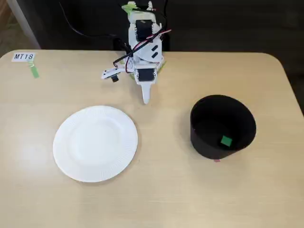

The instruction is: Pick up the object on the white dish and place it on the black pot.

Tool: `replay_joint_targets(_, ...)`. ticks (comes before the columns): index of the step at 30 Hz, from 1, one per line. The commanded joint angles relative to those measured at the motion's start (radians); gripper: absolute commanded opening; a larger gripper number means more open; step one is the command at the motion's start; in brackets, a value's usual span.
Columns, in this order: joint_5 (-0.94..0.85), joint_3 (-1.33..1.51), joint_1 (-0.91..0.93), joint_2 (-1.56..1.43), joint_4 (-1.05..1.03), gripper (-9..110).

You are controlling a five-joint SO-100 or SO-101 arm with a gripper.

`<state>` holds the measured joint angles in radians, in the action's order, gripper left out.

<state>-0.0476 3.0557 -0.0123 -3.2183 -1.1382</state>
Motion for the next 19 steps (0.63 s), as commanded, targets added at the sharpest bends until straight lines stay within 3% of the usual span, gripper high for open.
replay_joint_targets(1, 0.003, -0.006, 0.000, -0.112, 0.008, 6)
replay_joint_targets(19, 0.003, -0.006, 0.000, -0.112, 0.008, 0)
